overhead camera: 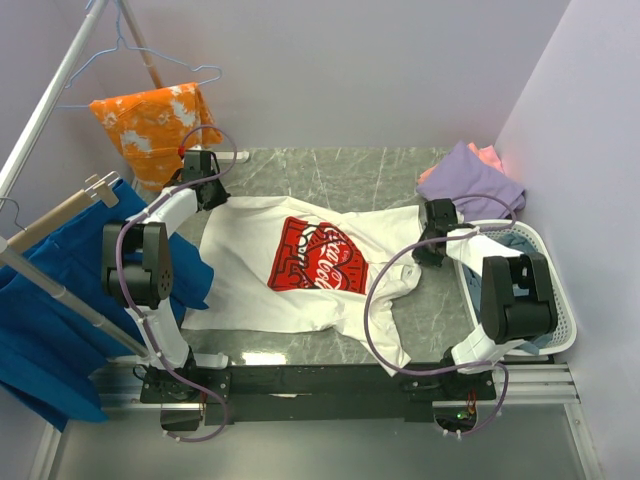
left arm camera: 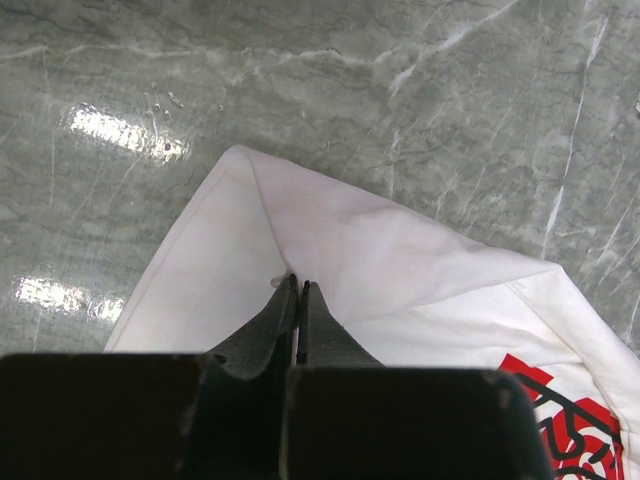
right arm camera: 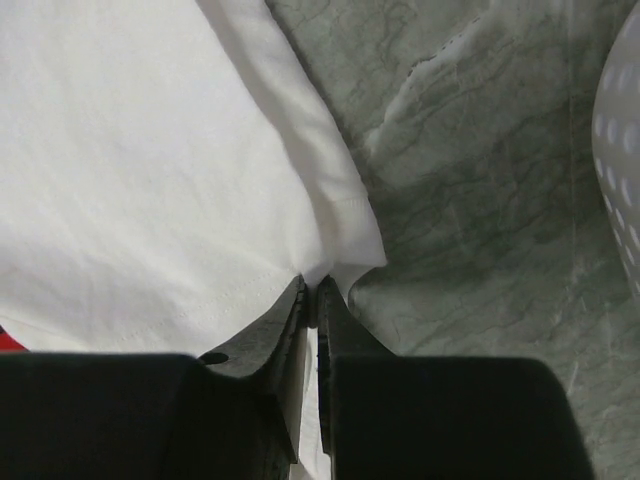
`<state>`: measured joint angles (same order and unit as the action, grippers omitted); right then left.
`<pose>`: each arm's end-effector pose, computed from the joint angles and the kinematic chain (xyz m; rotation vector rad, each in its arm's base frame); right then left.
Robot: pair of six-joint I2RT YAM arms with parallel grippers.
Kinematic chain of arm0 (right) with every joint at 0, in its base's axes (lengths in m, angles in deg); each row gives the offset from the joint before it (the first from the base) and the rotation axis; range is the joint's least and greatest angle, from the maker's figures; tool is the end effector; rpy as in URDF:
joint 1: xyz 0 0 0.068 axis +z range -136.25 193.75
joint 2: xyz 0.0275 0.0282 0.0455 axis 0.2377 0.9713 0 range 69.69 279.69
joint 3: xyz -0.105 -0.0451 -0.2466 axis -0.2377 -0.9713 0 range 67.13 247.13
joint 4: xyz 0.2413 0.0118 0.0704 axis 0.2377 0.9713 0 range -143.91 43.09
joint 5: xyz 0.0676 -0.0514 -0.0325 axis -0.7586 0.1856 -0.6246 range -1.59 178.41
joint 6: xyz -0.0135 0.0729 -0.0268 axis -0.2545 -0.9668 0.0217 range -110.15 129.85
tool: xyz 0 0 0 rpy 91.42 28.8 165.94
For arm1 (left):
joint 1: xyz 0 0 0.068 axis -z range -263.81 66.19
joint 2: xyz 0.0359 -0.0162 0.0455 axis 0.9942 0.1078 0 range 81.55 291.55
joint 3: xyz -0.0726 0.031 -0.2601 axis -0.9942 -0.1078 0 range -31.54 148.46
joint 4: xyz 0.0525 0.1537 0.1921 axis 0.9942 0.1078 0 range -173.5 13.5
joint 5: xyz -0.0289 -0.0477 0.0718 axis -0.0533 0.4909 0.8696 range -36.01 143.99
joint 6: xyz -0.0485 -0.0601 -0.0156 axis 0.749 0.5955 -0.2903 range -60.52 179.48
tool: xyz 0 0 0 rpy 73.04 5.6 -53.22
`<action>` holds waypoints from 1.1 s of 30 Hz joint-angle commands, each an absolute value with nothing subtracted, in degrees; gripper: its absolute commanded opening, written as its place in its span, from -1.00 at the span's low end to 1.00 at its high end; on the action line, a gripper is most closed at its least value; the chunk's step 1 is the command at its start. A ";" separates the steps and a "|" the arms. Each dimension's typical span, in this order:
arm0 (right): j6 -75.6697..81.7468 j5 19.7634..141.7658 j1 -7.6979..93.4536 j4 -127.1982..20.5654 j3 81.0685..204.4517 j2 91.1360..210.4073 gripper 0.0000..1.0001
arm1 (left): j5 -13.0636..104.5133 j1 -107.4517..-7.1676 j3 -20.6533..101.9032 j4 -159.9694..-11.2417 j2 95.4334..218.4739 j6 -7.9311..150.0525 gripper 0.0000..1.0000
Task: Fold and stack the t-shirts
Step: Grap the side of the flattened tshirt furthest away from the robot with both arms
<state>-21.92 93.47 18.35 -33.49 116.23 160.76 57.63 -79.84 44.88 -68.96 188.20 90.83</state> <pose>0.3044 0.0186 0.1389 0.6518 2.5743 0.0922 0.4278 -0.0254 0.1997 -0.5893 2.2869 -0.2269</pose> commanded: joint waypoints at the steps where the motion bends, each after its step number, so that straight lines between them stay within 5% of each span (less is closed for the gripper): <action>1: -21.00 95.96 18.15 -32.56 116.78 156.09 -0.78 | 57.24 -79.41 46.06 -69.18 186.23 91.30 -0.99; 4: -20.56 96.58 18.14 -31.50 117.22 153.63 -0.76 | 57.41 -79.41 46.24 -68.82 185.87 91.12 -0.99; 7: -20.38 96.58 18.15 -30.89 117.66 152.14 -1.00 | 57.41 -79.41 46.33 -68.74 185.44 91.12 -0.99; 12: -20.03 96.05 18.15 -30.45 118.72 151.60 -1.00 | 57.41 -79.41 46.59 -68.47 185.35 91.03 -0.99; 15: -19.59 95.00 18.14 -30.36 119.42 153.09 -0.63 | 56.98 -79.41 46.59 -68.65 185.52 90.95 -0.99; 21: -19.68 92.98 18.15 -31.94 118.28 155.38 -0.27 | 56.54 -79.33 46.94 -68.47 186.49 90.77 -0.99; 33: -20.12 93.15 18.06 -32.56 117.75 158.20 -0.13 | 56.27 -79.33 47.56 -68.12 187.28 90.42 -0.99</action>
